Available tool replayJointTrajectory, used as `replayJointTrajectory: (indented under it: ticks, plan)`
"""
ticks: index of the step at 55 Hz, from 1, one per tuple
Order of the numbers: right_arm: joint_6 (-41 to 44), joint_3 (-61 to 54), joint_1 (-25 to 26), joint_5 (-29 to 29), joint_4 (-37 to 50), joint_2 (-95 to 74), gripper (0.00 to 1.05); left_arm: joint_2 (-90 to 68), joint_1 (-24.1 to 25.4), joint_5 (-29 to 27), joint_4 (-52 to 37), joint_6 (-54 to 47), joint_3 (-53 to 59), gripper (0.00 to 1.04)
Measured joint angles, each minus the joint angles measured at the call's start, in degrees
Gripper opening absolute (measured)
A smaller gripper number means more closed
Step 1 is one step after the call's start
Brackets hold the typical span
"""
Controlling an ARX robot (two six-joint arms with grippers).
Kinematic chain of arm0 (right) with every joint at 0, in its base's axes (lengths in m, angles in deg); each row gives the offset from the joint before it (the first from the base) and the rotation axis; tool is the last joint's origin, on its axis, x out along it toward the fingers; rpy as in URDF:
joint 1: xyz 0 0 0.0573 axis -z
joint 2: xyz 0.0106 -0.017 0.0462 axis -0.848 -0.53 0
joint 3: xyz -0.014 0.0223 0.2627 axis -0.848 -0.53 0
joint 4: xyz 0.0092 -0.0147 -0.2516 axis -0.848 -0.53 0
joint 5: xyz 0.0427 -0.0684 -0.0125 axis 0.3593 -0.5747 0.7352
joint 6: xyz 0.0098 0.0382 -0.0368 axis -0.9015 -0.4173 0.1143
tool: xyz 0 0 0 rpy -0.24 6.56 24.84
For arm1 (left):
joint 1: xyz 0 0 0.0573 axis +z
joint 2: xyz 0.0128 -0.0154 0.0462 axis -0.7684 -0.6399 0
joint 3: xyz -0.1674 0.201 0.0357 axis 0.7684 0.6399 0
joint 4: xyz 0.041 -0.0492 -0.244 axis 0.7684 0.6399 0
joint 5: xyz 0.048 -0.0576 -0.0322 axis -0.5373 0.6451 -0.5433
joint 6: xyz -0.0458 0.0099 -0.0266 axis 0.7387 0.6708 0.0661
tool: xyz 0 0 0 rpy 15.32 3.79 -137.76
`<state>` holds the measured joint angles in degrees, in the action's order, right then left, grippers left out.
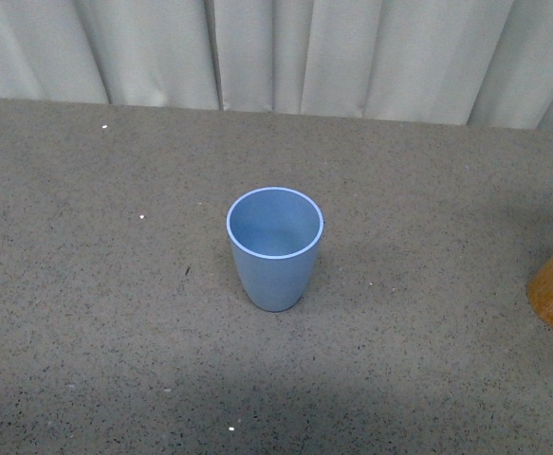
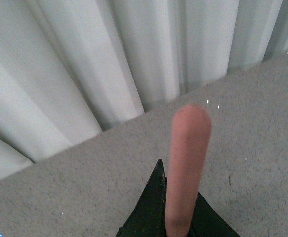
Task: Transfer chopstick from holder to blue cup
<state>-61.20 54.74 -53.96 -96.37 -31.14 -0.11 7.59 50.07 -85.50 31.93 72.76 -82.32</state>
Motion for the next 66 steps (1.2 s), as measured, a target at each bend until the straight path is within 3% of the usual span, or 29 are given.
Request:
replayJointTrajectory:
  ticks: [10,27,39,66]
  plan:
    - [-0.3,-0.1,-0.9,0.2,-1.6,9.9,0.01,0.0,0.0,0.0,0.0,0.0,0.0,0.98]
    - [-9.2,-2.1,-17.8,0.6,5.9,8.0,0.01,0.0,0.0,0.0,0.0,0.0,0.0,0.98]
    - [-15.6,-1.8,-25.1,1.5,11.0,-0.6,0.01,0.0,0.0,0.0,0.0,0.0,0.0,0.98]
    - [-19.3,-1.2,-27.4,2.5,14.4,-9.3,0.01,0.0,0.0,0.0,0.0,0.0,0.0,0.98]
